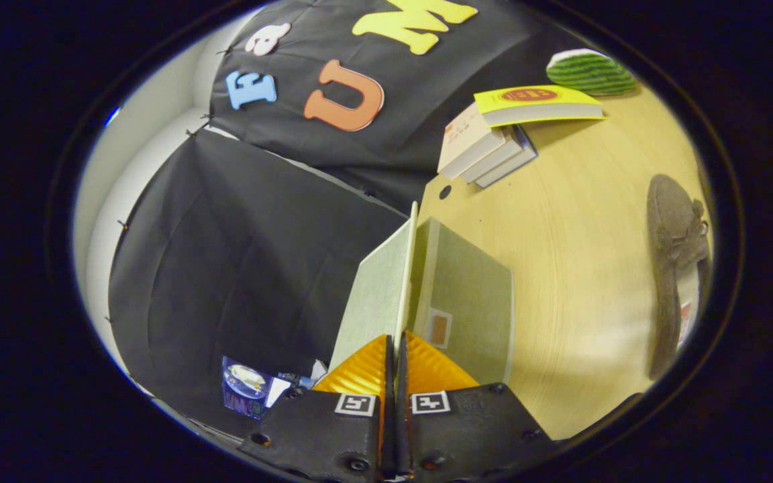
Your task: Open the storage box then place both shoes into the box .Put the left shoe in first, then the right shoe, with the right side of both shoes facing outward in a uniform manner.
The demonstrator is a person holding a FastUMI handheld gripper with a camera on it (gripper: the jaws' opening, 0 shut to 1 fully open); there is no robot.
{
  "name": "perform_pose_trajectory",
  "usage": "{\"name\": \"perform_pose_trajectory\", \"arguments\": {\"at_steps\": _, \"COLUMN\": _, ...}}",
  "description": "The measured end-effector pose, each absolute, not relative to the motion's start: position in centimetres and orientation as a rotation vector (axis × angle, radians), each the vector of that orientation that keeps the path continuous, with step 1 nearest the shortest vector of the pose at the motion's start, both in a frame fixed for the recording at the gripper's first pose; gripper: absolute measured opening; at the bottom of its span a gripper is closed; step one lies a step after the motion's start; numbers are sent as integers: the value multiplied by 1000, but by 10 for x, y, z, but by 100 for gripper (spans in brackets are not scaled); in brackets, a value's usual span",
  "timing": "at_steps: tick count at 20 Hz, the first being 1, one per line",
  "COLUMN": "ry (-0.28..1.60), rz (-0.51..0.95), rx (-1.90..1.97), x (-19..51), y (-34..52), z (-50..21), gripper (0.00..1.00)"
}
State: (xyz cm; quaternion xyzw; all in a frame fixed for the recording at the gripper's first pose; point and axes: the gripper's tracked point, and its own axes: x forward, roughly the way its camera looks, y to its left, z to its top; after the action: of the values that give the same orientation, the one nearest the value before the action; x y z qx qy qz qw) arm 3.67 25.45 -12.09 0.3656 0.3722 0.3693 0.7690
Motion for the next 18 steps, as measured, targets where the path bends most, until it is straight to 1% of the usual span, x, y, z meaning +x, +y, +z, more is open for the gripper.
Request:
{"name": "perform_pose_trajectory", "arguments": {"at_steps": 3, "ry": 759, "rz": 852, "rx": 809, "x": 26, "y": 269, "z": -89, "gripper": 6}}
{"name": "perform_pose_trajectory", "arguments": {"at_steps": 6, "ry": 717, "rz": 874, "rx": 781, "x": 18, "y": 285, "z": -60, "gripper": 6}}
{"name": "perform_pose_trajectory", "arguments": {"at_steps": 9, "ry": 686, "rz": 920, "rx": 731, "x": 9, "y": 315, "z": -28, "gripper": 6}}
{"name": "perform_pose_trajectory", "arguments": {"at_steps": 14, "ry": 663, "rz": 1021, "rx": 625, "x": -9, "y": 381, "z": 5, "gripper": 6}}
{"name": "perform_pose_trajectory", "arguments": {"at_steps": 18, "ry": 646, "rz": 1078, "rx": 507, "x": -21, "y": 434, "z": 11, "gripper": 13}}
